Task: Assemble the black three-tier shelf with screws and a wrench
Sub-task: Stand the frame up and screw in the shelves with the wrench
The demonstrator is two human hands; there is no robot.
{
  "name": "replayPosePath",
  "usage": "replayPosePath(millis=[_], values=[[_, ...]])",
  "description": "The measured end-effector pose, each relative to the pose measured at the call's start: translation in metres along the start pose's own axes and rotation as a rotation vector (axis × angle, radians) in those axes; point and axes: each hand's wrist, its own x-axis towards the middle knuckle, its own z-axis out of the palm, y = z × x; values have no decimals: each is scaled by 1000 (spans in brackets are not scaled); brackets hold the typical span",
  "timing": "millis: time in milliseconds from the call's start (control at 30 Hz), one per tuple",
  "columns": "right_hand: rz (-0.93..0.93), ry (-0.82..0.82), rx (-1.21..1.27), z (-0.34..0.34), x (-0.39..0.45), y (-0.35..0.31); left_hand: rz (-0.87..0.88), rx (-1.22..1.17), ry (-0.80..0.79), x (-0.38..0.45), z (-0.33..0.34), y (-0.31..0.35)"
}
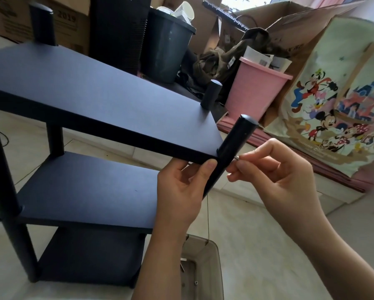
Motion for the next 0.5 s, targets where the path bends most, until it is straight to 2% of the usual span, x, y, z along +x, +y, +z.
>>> replayPosePath(millis=[100, 200, 367, 500], values=[[-26, -3, -108, 0, 0, 4, -12, 28, 41, 0, 4, 0], [2, -25, -107, -1, 3, 6, -37, 85, 97, -2, 10, 4], [200, -74, 197, -6, 7, 9, -116, 254, 176, -8, 17, 19], [233, -61, 233, -6, 6, 10, -363, 506, 223, -13, 23, 44]])
